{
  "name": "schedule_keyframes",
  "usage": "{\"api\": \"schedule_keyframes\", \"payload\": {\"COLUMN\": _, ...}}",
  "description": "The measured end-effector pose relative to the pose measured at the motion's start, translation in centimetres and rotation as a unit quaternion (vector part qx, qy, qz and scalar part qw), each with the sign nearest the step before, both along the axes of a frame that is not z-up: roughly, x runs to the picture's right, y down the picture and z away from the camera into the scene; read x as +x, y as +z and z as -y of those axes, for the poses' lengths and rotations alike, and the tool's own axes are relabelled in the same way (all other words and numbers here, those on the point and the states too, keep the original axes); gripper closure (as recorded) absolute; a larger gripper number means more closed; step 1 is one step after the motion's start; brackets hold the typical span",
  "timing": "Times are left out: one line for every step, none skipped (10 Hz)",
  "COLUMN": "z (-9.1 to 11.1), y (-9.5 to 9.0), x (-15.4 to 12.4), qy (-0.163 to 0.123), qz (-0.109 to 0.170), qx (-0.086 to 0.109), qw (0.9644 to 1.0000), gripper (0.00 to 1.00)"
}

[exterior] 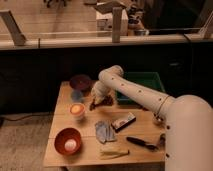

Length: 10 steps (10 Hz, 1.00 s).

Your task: Place grapes in red bowl

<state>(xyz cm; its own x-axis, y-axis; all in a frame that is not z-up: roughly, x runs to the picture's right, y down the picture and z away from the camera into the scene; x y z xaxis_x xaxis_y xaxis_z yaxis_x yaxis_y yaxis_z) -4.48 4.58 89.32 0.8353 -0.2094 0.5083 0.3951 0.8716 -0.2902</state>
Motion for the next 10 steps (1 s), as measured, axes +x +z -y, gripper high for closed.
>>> {"api": "schedule_keyframes", "payload": {"z": 0.1, "y": 0.1, "x": 0.3, "qy": 0.002, "qz": -0.002, "qx": -0.001, "qw": 1.0, "gripper": 0.2}}
{"api": "schedule_keyframes", "payload": {"z": 0.3, "y": 0.3, "x": 0.6, "qy": 0.005, "qz": -0.006, "qx": -0.003, "qw": 1.0, "gripper": 0.2}}
{"api": "schedule_keyframes", "payload": {"z": 0.4, "y": 0.8, "x": 1.2, "qy": 0.007, "qz": -0.013, "qx": -0.008, "qw": 0.9999, "gripper": 0.2}}
{"api": "schedule_keyframes", "payload": {"z": 0.4, "y": 1.2, "x": 1.4, "qy": 0.006, "qz": -0.019, "qx": -0.013, "qw": 0.9997, "gripper": 0.2}}
{"api": "schedule_keyframes", "payload": {"z": 0.3, "y": 2.0, "x": 1.7, "qy": 0.006, "qz": -0.027, "qx": -0.019, "qw": 0.9994, "gripper": 0.2}}
{"api": "schedule_keyframes", "payload": {"z": 0.5, "y": 2.8, "x": 2.1, "qy": 0.009, "qz": -0.038, "qx": -0.027, "qw": 0.9989, "gripper": 0.2}}
{"api": "schedule_keyframes", "payload": {"z": 0.6, "y": 3.4, "x": 2.6, "qy": 0.013, "qz": -0.045, "qx": -0.032, "qw": 0.9984, "gripper": 0.2}}
{"api": "schedule_keyframes", "payload": {"z": 0.6, "y": 4.0, "x": 3.2, "qy": 0.015, "qz": -0.053, "qx": -0.039, "qw": 0.9977, "gripper": 0.2}}
{"api": "schedule_keyframes", "payload": {"z": 0.3, "y": 4.7, "x": 3.6, "qy": 0.015, "qz": -0.06, "qx": -0.045, "qw": 0.9971, "gripper": 0.22}}
{"api": "schedule_keyframes", "payload": {"z": 0.0, "y": 5.2, "x": 3.6, "qy": 0.012, "qz": -0.065, "qx": -0.052, "qw": 0.9964, "gripper": 0.3}}
